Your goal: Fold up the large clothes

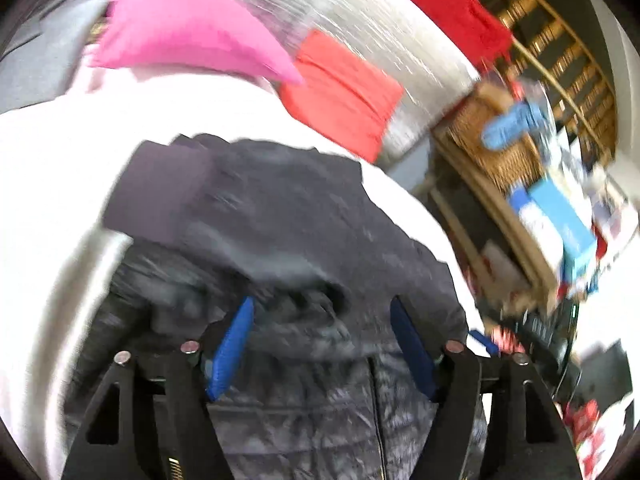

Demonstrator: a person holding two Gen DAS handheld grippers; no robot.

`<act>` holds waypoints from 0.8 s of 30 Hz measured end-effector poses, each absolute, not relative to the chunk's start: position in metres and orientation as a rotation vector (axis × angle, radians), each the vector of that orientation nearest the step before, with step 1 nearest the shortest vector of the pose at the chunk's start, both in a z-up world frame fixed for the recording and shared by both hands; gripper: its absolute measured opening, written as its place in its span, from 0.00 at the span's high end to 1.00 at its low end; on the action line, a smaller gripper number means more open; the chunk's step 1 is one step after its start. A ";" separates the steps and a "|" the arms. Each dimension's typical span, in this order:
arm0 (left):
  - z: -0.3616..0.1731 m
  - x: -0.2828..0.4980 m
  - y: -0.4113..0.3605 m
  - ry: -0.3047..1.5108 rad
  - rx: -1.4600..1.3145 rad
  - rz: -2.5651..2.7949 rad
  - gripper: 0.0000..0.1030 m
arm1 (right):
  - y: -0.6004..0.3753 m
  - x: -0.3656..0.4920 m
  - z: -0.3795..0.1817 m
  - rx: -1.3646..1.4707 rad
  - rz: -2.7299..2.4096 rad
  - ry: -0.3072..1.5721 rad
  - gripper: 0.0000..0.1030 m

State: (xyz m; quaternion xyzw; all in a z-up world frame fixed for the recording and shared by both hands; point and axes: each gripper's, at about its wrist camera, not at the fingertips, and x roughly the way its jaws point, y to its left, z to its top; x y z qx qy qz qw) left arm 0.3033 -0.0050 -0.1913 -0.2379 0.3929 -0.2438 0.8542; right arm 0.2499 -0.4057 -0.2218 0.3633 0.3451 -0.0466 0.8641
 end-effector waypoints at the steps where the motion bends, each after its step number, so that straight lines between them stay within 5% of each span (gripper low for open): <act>1: -0.193 0.309 0.006 0.822 -0.536 -0.486 0.29 | -0.403 0.250 -0.221 0.739 -0.099 0.723 0.32; 9: -0.230 0.349 0.062 0.863 -0.918 -0.447 0.28 | -0.387 0.252 -0.208 0.645 -0.059 0.667 0.33; 24: -0.244 0.365 0.092 0.887 -1.020 -0.288 0.28 | -0.378 0.259 -0.220 0.656 -0.048 0.709 0.35</act>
